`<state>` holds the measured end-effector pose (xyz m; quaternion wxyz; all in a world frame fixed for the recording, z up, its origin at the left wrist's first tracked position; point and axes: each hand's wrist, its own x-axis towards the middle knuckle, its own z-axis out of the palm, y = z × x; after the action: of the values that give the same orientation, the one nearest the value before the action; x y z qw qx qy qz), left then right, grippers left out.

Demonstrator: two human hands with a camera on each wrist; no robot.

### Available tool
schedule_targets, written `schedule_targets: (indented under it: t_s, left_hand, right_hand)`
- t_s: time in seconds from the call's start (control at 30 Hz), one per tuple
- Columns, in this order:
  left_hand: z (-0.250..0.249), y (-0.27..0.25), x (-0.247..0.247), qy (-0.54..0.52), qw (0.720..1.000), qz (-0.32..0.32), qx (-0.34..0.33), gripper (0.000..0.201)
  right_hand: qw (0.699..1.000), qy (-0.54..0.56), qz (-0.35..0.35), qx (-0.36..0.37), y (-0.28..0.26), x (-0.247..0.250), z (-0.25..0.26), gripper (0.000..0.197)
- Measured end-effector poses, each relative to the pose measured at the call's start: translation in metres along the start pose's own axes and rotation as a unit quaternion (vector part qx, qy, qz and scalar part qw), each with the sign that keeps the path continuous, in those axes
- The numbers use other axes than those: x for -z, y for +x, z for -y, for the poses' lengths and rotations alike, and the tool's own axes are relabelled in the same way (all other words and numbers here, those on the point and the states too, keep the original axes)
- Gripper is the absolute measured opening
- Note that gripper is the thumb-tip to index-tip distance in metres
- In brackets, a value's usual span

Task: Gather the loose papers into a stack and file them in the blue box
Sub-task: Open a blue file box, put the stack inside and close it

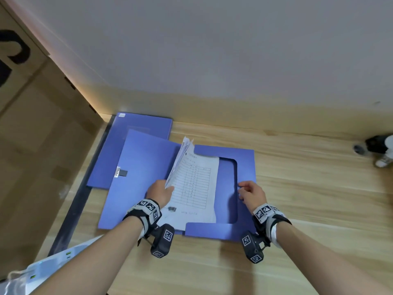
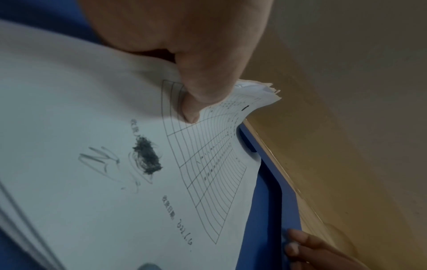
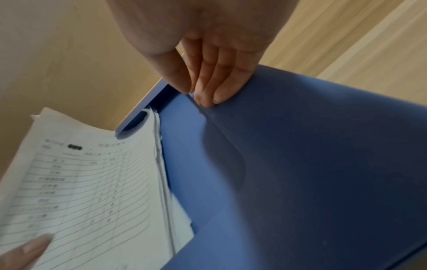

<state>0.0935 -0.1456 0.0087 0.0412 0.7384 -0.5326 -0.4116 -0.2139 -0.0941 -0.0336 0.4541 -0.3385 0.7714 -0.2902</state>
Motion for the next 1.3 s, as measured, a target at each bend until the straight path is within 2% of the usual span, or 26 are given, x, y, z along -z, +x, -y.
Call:
schedule_targets:
  t_s: [0.13, 0.3, 0.37, 0.43, 0.5, 0.53, 0.67, 0.83, 0.93, 1.0, 1.07, 1.13, 1.2, 1.23, 1.3]
  left_hand:
    - [-0.01, 0.001, -0.028, -0.043, 0.998, 0.039, 0.001, 0.024]
    - [-0.02, -0.001, -0.058, -0.097, 0.993, 0.066, 0.01, 0.031]
    - [-0.027, -0.004, -0.062, -0.173, 0.985, 0.021, 0.007, 0.036]
    - [-0.031, -0.005, -0.063, -0.242, 0.969, -0.054, 0.009, 0.034]
    - [-0.033, -0.001, -0.063, -0.254, 0.963, -0.094, 0.011, 0.03]
    - [-0.033, 0.002, -0.063, -0.244, 0.965, -0.094, 0.011, 0.03]
    - [-0.039, 0.008, -0.07, -0.208, 0.977, -0.036, 0.008, 0.035]
    - [-0.049, 0.01, -0.088, -0.214, 0.977, 0.008, 0.018, 0.039]
    - [-0.058, 0.013, -0.088, -0.19, 0.979, 0.065, 0.035, 0.04]
    - [-0.059, 0.02, -0.089, -0.134, 0.982, 0.127, 0.04, 0.043]
    - [-0.06, 0.027, -0.09, -0.079, 0.983, 0.157, 0.056, 0.049]
    - [-0.068, 0.024, -0.089, -0.061, 0.987, 0.132, 0.065, 0.043]
    - [-0.078, 0.012, -0.088, -0.089, 0.993, 0.058, 0.048, 0.033]
    - [-0.08, 0.008, -0.09, -0.11, 0.993, 0.02, 0.03, 0.033]
    - [-0.08, 0.001, -0.096, -0.112, 0.994, 0.016, 0.007, 0.047]
  right_hand:
    - [0.999, -0.024, 0.006, 0.02, -0.003, 0.0, 0.001, 0.021]
    - [0.994, -0.081, 0.026, 0.071, -0.008, 0.001, 0.011, 0.029]
    - [0.992, -0.091, 0.041, 0.073, -0.008, 0.002, 0.013, 0.029]
    - [0.992, -0.097, 0.047, 0.073, -0.007, 0.003, 0.015, 0.03]
    - [0.988, -0.124, 0.05, 0.081, -0.006, 0.005, 0.016, 0.031]
    - [0.984, -0.146, 0.055, 0.084, -0.006, 0.005, 0.017, 0.031]
    - [0.964, -0.24, 0.081, 0.085, -0.005, 0.005, 0.022, 0.03]
    - [0.917, -0.359, 0.13, 0.111, -0.004, 0.002, 0.025, 0.029]
    - [0.93, -0.326, 0.122, 0.12, -0.003, 0.004, 0.02, 0.03]
    - [0.944, -0.283, 0.122, 0.12, -0.002, 0.008, 0.015, 0.032]
    - [0.95, -0.259, 0.124, 0.125, 0.0, 0.012, 0.011, 0.034]
    - [0.954, -0.238, 0.122, 0.135, 0.0, 0.014, 0.009, 0.034]
    - [0.957, -0.223, 0.115, 0.144, 0.0, 0.014, 0.008, 0.032]
    - [0.959, -0.217, 0.112, 0.146, 0.0, 0.014, 0.008, 0.031]
    - [0.96, -0.211, 0.108, 0.149, 0.0, 0.015, 0.007, 0.032]
